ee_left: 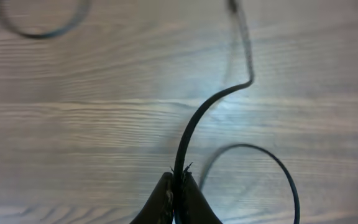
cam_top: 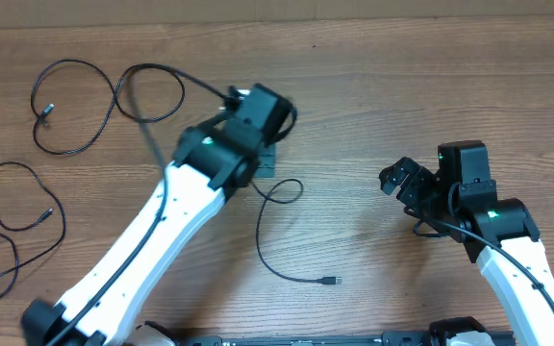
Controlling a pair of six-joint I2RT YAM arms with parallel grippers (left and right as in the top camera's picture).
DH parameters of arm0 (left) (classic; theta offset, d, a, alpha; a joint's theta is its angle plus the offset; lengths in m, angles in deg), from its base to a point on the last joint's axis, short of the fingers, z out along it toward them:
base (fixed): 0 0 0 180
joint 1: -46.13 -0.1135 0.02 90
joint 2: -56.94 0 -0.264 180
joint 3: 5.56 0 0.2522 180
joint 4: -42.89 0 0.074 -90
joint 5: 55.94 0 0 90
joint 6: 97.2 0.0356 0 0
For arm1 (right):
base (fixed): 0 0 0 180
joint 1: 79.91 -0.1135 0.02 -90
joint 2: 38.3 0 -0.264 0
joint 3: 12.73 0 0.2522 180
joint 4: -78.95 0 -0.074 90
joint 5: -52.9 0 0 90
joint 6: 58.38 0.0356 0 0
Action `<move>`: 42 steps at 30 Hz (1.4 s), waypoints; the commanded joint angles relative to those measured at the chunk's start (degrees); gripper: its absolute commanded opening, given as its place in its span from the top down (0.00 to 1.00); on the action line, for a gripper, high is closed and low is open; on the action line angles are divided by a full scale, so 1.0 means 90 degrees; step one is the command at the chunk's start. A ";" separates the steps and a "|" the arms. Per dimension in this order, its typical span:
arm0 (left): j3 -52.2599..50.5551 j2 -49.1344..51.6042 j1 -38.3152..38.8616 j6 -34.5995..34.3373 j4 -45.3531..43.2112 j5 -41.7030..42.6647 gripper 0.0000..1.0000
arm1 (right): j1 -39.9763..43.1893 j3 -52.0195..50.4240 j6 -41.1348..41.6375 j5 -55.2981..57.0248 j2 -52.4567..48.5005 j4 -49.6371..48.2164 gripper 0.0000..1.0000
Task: Untangle cables
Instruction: 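Drag the grasped cable leftward with the left gripper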
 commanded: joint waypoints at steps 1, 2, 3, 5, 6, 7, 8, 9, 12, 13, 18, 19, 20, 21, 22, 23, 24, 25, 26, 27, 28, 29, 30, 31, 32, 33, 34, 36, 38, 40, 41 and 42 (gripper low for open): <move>0.0138 -0.0733 -0.0202 -0.0624 0.0100 -0.0789 0.96 | -0.0017 0.0126 -0.0032 -0.0036 0.0017 -0.0029 0.00; 0.0138 -0.0845 -0.0243 -0.0624 0.0126 -0.0794 0.96 | -0.0017 0.0126 -0.0032 -0.0036 0.0017 -0.0029 0.00; 0.0138 -0.0962 -0.0291 -0.0624 0.0170 -0.0809 0.96 | -0.0017 0.0126 -0.0032 -0.0036 0.0017 -0.0029 0.00; 0.0138 -0.1139 -0.0391 -0.0624 0.0267 -0.0811 0.96 | -0.0017 0.0126 -0.0032 -0.0036 0.0017 -0.0029 0.00; 0.0138 -0.1217 -0.0440 -0.0624 0.0347 -0.0816 0.96 | -0.0017 0.0126 -0.0032 -0.0036 0.0017 -0.0029 0.00; 0.0138 -0.1253 -0.0471 -0.0627 0.0408 -0.0833 0.96 | -0.0017 0.0126 -0.0032 -0.0039 0.0017 -0.0029 0.00; 0.0138 -0.1290 -0.0500 -0.0624 0.0476 -0.0843 0.96 | -0.0017 0.0126 -0.0032 -0.0036 0.0017 -0.0029 0.00; 0.0138 -0.1319 -0.0534 -0.0631 0.0568 -0.0855 0.96 | -0.0017 0.0126 -0.0032 -0.0036 0.0017 -0.0029 0.00; 0.0138 -0.1367 -0.0595 -0.0716 0.0736 -0.0894 0.96 | -0.0017 0.0126 -0.0032 -0.0039 0.0017 -0.0029 0.00; 0.0138 -0.1387 -0.0610 -0.0809 0.0809 -0.0959 0.96 | -0.0017 0.0126 -0.0032 -0.0036 0.0017 -0.0029 0.00; 0.0138 -0.1486 -0.0619 -0.1321 0.1180 -0.1418 0.96 | -0.0017 0.0126 -0.0032 -0.0036 0.0017 -0.0029 0.00; 0.0138 -0.1518 -0.0627 -0.1348 0.1246 -0.1460 0.96 | -0.0017 0.0126 -0.0032 -0.0036 0.0017 -0.0029 0.00; 0.0138 -0.1530 -0.0651 -0.1370 0.1324 -0.1479 0.96 | -0.0017 0.0126 -0.0032 -0.0036 0.0017 -0.0029 0.00; 0.0138 -0.1547 -0.0656 -0.1370 0.1377 -0.1486 0.96 | -0.0017 0.0126 -0.0032 -0.0036 0.0017 -0.0029 0.00; 0.0138 -0.1552 -0.0678 -0.1372 0.1435 -0.1486 0.95 | -0.0017 0.0126 -0.0032 -0.0036 0.0017 -0.0029 0.00; 0.0138 -0.1559 -0.0687 -0.1409 0.1513 -0.1491 0.95 | -0.0017 0.0126 -0.0032 -0.0036 0.0017 -0.0029 0.00; 0.0138 -0.1559 -0.0697 -0.1557 0.1617 -0.1530 0.96 | -0.0017 0.0126 -0.0032 -0.0036 0.0017 -0.0029 0.00; 0.0138 -0.1559 -0.0714 -0.1749 0.1736 -0.1559 0.96 | -0.0017 0.0126 -0.0032 -0.0039 0.0017 -0.0029 0.00; 0.0138 -0.1559 -0.0731 -0.1957 0.1863 -0.1600 0.96 | -0.0017 0.0126 -0.0032 -0.0036 0.0017 -0.0029 0.00; 0.0138 -0.1559 -0.0758 -0.2256 0.2023 -0.1685 0.96 | -0.0017 0.0126 -0.0032 -0.0036 0.0017 -0.0029 0.00; 0.0138 -0.1559 -0.0777 -0.2533 0.2183 -0.1770 0.95 | -0.0017 0.0126 -0.0032 -0.0036 0.0017 -0.0029 0.00; 0.0138 -0.1559 -0.0794 -0.2749 0.2307 -0.1836 0.95 | -0.0017 0.0126 -0.0032 -0.0036 0.0017 -0.0029 0.00; 0.0138 -0.1562 -0.0821 -0.2977 0.2450 -0.1882 0.95 | -0.0017 0.0126 -0.0032 -0.0036 0.0017 -0.0029 0.00; 0.0138 -0.1562 -0.0828 -0.3062 0.2526 -0.1880 0.95 | -0.0017 0.0126 -0.0032 -0.0036 0.0017 -0.0029 0.00; 0.0136 -0.1559 -0.0848 -0.3084 0.2572 -0.1860 0.95 | -0.0017 0.0126 -0.0032 -0.0036 0.0017 -0.0029 0.00; 0.0136 -0.1559 -0.0850 -0.3082 0.2599 -0.1807 0.96 | -0.0017 0.0126 -0.0032 -0.0039 0.0017 -0.0029 0.00; 0.0136 -0.1559 -0.0850 -0.3082 0.2628 -0.1724 0.96 | -0.0017 0.0126 -0.0032 -0.0036 0.0017 -0.0029 0.00; 0.0124 -0.1559 -0.0850 -0.3109 0.2659 -0.1530 0.96 | -0.0017 0.0126 -0.0032 -0.0036 0.0017 -0.0029 0.00; 0.0083 -0.1559 -0.0848 -0.3264 0.2679 -0.1324 0.96 | -0.0017 0.0126 -0.0032 -0.0036 0.0017 -0.0029 0.00; 0.0005 -0.1559 -0.0850 -0.3538 0.2730 -0.1251 0.96 | -0.0017 0.0126 -0.0032 -0.0036 0.0017 -0.0029 0.00; -0.0056 -0.1559 -0.0850 -0.3691 0.2759 -0.1256 0.96 | -0.0017 0.0126 -0.0032 -0.0036 0.0017 -0.0029 0.00; -0.0131 -0.1559 -0.0850 -0.3866 0.2800 -0.1260 0.95 | -0.0017 0.0126 -0.0032 -0.0036 0.0017 -0.0029 0.00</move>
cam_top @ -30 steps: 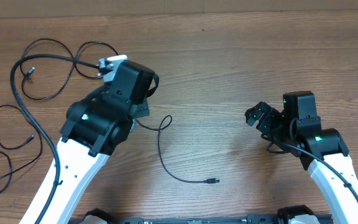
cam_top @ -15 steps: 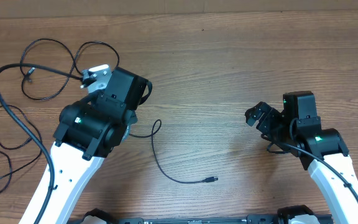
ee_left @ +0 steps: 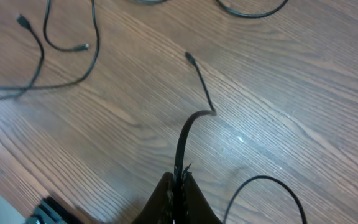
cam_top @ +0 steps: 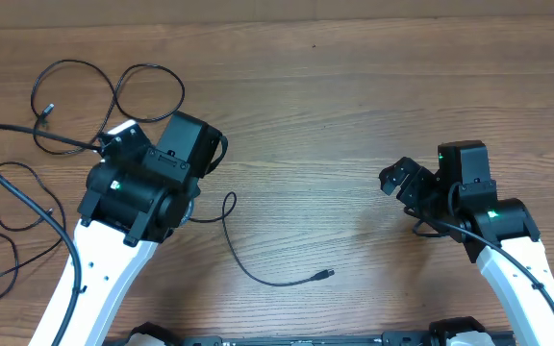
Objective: Untangle cables
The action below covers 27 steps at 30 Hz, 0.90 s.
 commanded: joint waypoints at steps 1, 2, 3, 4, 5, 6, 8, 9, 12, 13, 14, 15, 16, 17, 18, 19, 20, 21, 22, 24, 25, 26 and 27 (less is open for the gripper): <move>-0.0223 -0.0104 -0.0044 -0.0935 0.0138 0.0063 0.96 | -0.0017 0.0126 -0.0032 -0.0039 0.0017 -0.0027 0.00; -0.0338 -0.0104 -0.0063 -0.1185 0.0199 0.0027 0.95 | -0.0017 0.0126 -0.0032 -0.0036 0.0017 -0.0027 0.00; -0.0478 -0.0104 -0.0114 -0.1450 0.0248 -0.0029 0.96 | -0.0017 0.0126 -0.0032 -0.0036 0.0017 -0.0027 0.00; -0.0614 -0.0104 -0.0177 -0.1610 0.0238 -0.0126 0.96 | -0.0017 0.0126 -0.0032 -0.0036 0.0017 -0.0027 0.00; -0.0736 -0.0104 -0.0255 -0.1649 0.0165 -0.0287 0.96 | -0.0017 0.0126 -0.0032 -0.0036 0.0017 -0.0027 0.00; -0.0826 -0.0100 -0.0350 -0.1528 0.0046 -0.0495 0.95 | -0.0017 0.0126 -0.0032 -0.0036 0.0017 -0.0027 0.00; -0.0848 -0.0068 -0.0600 -0.0894 -0.0282 -0.0848 0.96 | -0.0017 0.0126 -0.0032 -0.0036 0.0017 -0.0027 0.00; -0.0799 -0.0063 -0.0789 -0.0340 -0.0549 -0.0903 0.96 | -0.0017 0.0126 -0.0032 -0.0036 0.0017 -0.0027 0.00; -0.0527 -0.0053 -0.1615 0.1426 -0.1494 -0.0624 0.96 | -0.0017 0.0126 -0.0032 -0.0036 0.0017 -0.0027 0.00; -0.0403 -0.0053 -0.1928 0.1826 -0.1758 -0.0396 0.96 | -0.0017 0.0126 -0.0032 -0.0036 0.0017 -0.0027 0.00; -0.0272 -0.0053 -0.2242 0.2198 -0.1996 -0.0063 0.96 | -0.0017 0.0126 -0.0032 -0.0036 0.0017 -0.0027 0.00; -0.0146 -0.0053 -0.2543 0.2455 -0.2147 0.0299 0.96 | -0.0017 0.0126 -0.0032 -0.0036 0.0017 -0.0027 0.00; -0.0010 -0.0053 -0.2822 0.2594 -0.2244 0.0661 0.96 | -0.0017 0.0126 -0.0032 -0.0039 0.0017 -0.0027 0.00; 0.0172 -0.0053 -0.3162 0.2613 -0.2290 0.1061 0.96 | -0.0017 0.0126 -0.0032 -0.0036 0.0017 -0.0027 0.00; 0.0476 -0.0053 -0.3638 0.2613 -0.2341 0.1583 0.96 | -0.0017 0.0126 -0.0032 -0.0036 0.0017 -0.0027 0.00; 0.0668 -0.0053 -0.3864 0.2616 -0.2399 0.1870 0.96 | -0.0017 0.0126 -0.0032 -0.0036 0.0017 -0.0027 0.00; 0.1064 -0.0053 -0.4231 0.2633 -0.2514 0.2441 0.96 | -0.0017 0.0126 -0.0032 -0.0036 0.0017 -0.0027 0.00; 0.1316 -0.0053 -0.4376 0.2737 -0.2552 0.2776 0.96 | -0.0017 0.0126 -0.0032 -0.0036 0.0017 -0.0027 0.00; 0.1562 -0.0053 -0.4469 0.2880 -0.2589 0.3045 0.96 | -0.0017 0.0126 -0.0032 -0.0036 0.0017 -0.0027 0.00; 0.2081 -0.0053 -0.4512 0.3189 -0.2625 0.3371 0.96 | -0.0017 0.0126 -0.0032 -0.0036 0.0017 -0.0027 0.00; 0.2351 -0.0053 -0.4510 0.3291 -0.2623 0.3395 0.96 | -0.0017 0.0126 -0.0032 -0.0036 0.0017 -0.0027 0.00; 0.2606 -0.0053 -0.4507 0.3354 -0.2620 0.3400 0.96 | -0.0017 0.0126 -0.0032 -0.0036 0.0017 -0.0027 0.00; 0.2849 -0.0053 -0.4510 0.3422 -0.2625 0.3400 0.96 | -0.0017 0.0126 -0.0032 -0.0036 0.0017 -0.0027 0.00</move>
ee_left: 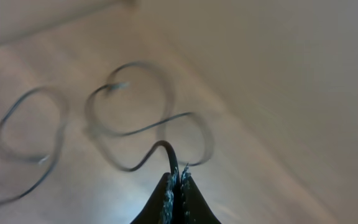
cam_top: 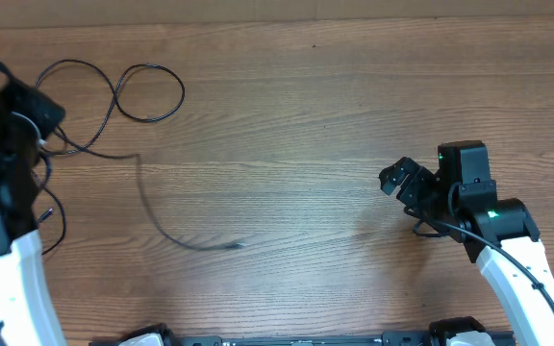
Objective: Untangle cables
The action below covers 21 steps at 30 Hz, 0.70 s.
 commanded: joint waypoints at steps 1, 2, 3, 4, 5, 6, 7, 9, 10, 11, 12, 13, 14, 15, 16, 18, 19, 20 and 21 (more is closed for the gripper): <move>0.0947 -0.0066 -0.0017 0.0665 -0.0027 0.0687 0.96 | -0.0017 0.0126 -0.0032 -0.0034 0.0017 -0.0027 0.00; 0.1231 -0.0063 -0.0017 0.0787 -0.0036 0.0685 0.96 | -0.0017 0.0126 -0.0032 -0.0034 0.0017 -0.0027 0.00; 0.1438 -0.0058 -0.0017 0.0862 -0.0049 0.0673 0.96 | -0.0017 0.0126 -0.0032 -0.0034 0.0017 -0.0027 0.00; 0.1639 -0.0041 -0.0017 0.0933 -0.0070 0.0668 0.96 | -0.0017 0.0126 -0.0032 -0.0034 0.0017 -0.0027 0.00; 0.1882 -0.0022 -0.0017 0.1005 -0.0085 0.0668 0.96 | -0.0017 0.0126 -0.0032 -0.0034 0.0017 -0.0027 0.00; 0.2018 0.0000 -0.0017 0.1027 -0.0085 0.0665 0.96 | -0.0017 0.0126 -0.0032 -0.0034 0.0017 -0.0027 0.00; 0.2147 0.0019 -0.0017 0.1027 -0.0070 0.0668 0.96 | -0.0017 0.0126 -0.0032 -0.0034 0.0017 -0.0027 0.00; 0.2256 0.0041 -0.0017 0.1027 -0.0058 0.0675 0.96 | -0.0017 0.0126 -0.0032 -0.0034 0.0017 -0.0027 0.00; 0.2254 0.0051 -0.0017 0.1025 -0.0027 0.0678 0.96 | -0.0017 0.0126 -0.0032 -0.0034 0.0017 -0.0027 0.00; 0.2254 0.0068 -0.0015 0.1025 0.0051 0.0687 0.96 | -0.0017 0.0126 -0.0032 -0.0034 0.0017 -0.0027 0.00; 0.2251 0.0102 -0.0015 0.1025 0.0146 0.0690 0.96 | -0.0017 0.0126 -0.0032 -0.0034 0.0017 -0.0027 0.00; 0.2251 0.0146 -0.0015 0.1027 0.0253 0.0690 0.96 | -0.0017 0.0126 -0.0032 -0.0034 0.0017 -0.0027 0.00; 0.2251 0.0189 -0.0015 0.1030 0.0330 0.0690 0.96 | -0.0017 0.0126 -0.0032 -0.0034 0.0017 -0.0027 0.00; 0.2251 0.0250 -0.0015 0.1039 0.0430 0.0687 0.96 | -0.0017 0.0126 -0.0032 -0.0034 0.0017 -0.0027 0.00; 0.2251 0.0318 -0.0015 0.1052 0.0522 0.0690 0.96 | -0.0017 0.0126 -0.0032 -0.0034 0.0017 -0.0027 0.00; 0.2251 0.0469 -0.0015 0.1049 0.0724 0.0690 0.95 | -0.0017 0.0126 -0.0032 -0.0034 0.0017 -0.0027 0.00; 0.2251 0.0539 -0.0015 0.1049 0.0811 0.0690 0.96 | -0.0017 0.0126 -0.0032 -0.0034 0.0017 -0.0027 0.00; 0.2251 0.0610 -0.0015 0.1049 0.0886 0.0692 0.96 | -0.0017 0.0126 -0.0032 -0.0034 0.0017 -0.0027 0.00; 0.2251 0.0668 -0.0015 0.1047 0.0950 0.0690 0.96 | -0.0017 0.0126 -0.0032 -0.0034 0.0017 -0.0027 0.00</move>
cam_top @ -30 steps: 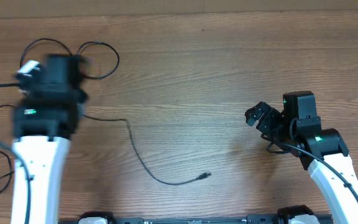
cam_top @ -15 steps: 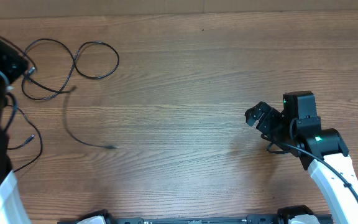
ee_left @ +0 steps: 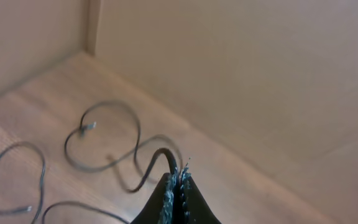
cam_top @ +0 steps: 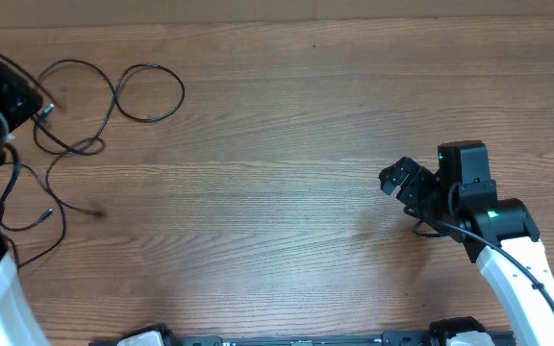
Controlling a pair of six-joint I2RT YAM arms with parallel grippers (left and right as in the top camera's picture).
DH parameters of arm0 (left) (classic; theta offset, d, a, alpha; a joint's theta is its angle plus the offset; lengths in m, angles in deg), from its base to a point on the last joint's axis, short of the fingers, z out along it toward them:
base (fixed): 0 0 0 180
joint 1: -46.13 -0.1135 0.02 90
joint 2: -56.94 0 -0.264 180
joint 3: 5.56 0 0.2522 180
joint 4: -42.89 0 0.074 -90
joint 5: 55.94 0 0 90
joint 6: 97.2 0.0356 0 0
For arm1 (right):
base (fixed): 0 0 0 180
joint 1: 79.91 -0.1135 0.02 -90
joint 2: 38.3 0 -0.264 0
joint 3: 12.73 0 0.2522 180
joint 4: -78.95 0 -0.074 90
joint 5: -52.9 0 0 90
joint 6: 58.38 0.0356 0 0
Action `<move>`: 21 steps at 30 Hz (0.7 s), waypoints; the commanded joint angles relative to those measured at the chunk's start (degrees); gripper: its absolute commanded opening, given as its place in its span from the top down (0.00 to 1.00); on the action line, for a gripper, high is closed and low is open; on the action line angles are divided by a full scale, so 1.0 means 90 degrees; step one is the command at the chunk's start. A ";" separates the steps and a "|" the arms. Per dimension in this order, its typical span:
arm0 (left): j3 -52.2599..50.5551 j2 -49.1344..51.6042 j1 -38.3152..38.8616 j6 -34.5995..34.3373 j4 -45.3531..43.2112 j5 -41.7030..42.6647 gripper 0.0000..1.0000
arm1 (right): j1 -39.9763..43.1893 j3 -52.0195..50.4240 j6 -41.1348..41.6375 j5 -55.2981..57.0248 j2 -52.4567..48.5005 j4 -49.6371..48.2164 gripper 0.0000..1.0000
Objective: Untangle cables
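Several thin black cables lie at the table's left end. My left gripper (ee_left: 178,169) is shut on one black cable (ee_left: 146,175), which bends down from the fingertips onto the wood. In the overhead view the left arm's black head sits at the far left edge, with the cable's loose end (cam_top: 92,211) trailing to its right. A double-looped cable (cam_top: 147,91) lies further back, and its plug end (ee_left: 89,126) shows in the left wrist view. My right gripper (cam_top: 395,179) hovers at the right, apart from every cable, jaws apparently open and holding nothing.
Another black cable (cam_top: 29,197) curls near the left arm by the table's left edge. A tan cardboard wall (ee_left: 241,81) rises behind the table. Bare wood (cam_top: 287,192) lies between the two arms.
My left gripper, still shut on the cable, has shifted a little. The cable's loose end has come from mid-left of the table to close beside the left arm.
My left gripper held the cable near the table's centre, its tail looping toward the middle. It then stood further left, then at the far left edge, with the tail following. Now the whole cable lies at the left end. The right arm never moved.
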 commanded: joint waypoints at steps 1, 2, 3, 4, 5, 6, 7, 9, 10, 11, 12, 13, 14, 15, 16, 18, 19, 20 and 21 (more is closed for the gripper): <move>0.0036 0.0243 -0.0015 0.0143 0.0151 0.0087 0.96 | -0.0017 0.0126 -0.0029 -0.0036 0.0017 -0.0032 0.00; 0.0036 0.0311 -0.0007 0.0143 0.0209 0.0087 0.96 | -0.0017 0.0126 -0.0029 -0.0036 0.0017 -0.0032 0.00; 0.0036 0.0374 0.0015 0.0143 0.0262 0.0087 0.96 | -0.0017 0.0126 -0.0029 -0.0036 0.0017 -0.0032 0.00; 0.0036 0.0423 0.0032 0.0143 0.0308 0.0090 0.96 | -0.0017 0.0126 -0.0029 -0.0036 0.0017 -0.0032 0.00; 0.0036 0.0471 0.0061 0.0143 0.0357 0.0087 0.96 | -0.0017 0.0126 -0.0029 -0.0036 0.0017 -0.0032 0.00; 0.0036 0.0515 0.0085 0.0143 0.0408 0.0087 0.96 | -0.0017 0.0126 -0.0029 -0.0036 0.0017 -0.0032 0.00; 0.0036 0.0554 0.0107 0.0143 0.0452 0.0087 0.96 | -0.0017 0.0126 -0.0029 -0.0036 0.0017 -0.0032 0.00; 0.0034 0.0614 0.0143 0.0143 0.0539 0.0090 0.96 | -0.0017 0.0126 -0.0029 -0.0036 0.0017 -0.0032 0.00; 0.0034 0.0631 0.0148 0.0143 0.0578 0.0090 0.96 | -0.0017 0.0126 -0.0029 -0.0036 0.0017 -0.0032 0.00; 0.0032 0.0648 0.0153 0.0143 0.0617 0.0090 0.96 | -0.0017 0.0126 -0.0029 -0.0039 0.0017 -0.0032 0.00; 0.0032 0.0653 0.0153 0.0143 0.0653 0.0090 0.96 | -0.0017 0.0126 -0.0029 -0.0036 0.0017 -0.0032 0.00; 0.0032 0.0656 0.0153 0.0143 0.0690 0.0090 0.96 | -0.0017 0.0126 -0.0029 -0.0036 0.0017 -0.0032 0.00; 0.0032 0.0653 0.0165 0.0143 0.0729 0.0090 0.96 | -0.0017 0.0126 -0.0029 -0.0036 0.0017 -0.0032 0.00; 0.0032 0.0653 0.0177 0.0143 0.0763 0.0092 0.96 | -0.0017 0.0126 -0.0029 -0.0036 0.0017 -0.0032 0.00; 0.0032 0.0651 0.0177 0.0143 0.0816 0.0136 0.96 | -0.0017 0.0126 -0.0029 -0.0036 0.0017 -0.0032 0.00; 0.0032 0.0653 0.0182 0.0146 0.0962 0.0313 0.96 | -0.0017 0.0126 -0.0029 -0.0036 0.0017 -0.0032 0.00; 0.0032 0.0653 0.0182 0.0146 0.1044 0.0381 0.96 | -0.0017 0.0126 -0.0029 -0.0036 0.0017 -0.0032 0.00; 0.0032 0.0653 0.0182 0.0143 0.1127 0.0435 0.96 | -0.0017 0.0126 -0.0029 -0.0039 0.0017 -0.0032 0.00; 0.0032 0.0653 0.0182 0.0143 0.1212 0.0469 0.96 | -0.0017 0.0126 -0.0029 -0.0036 0.0017 -0.0032 0.00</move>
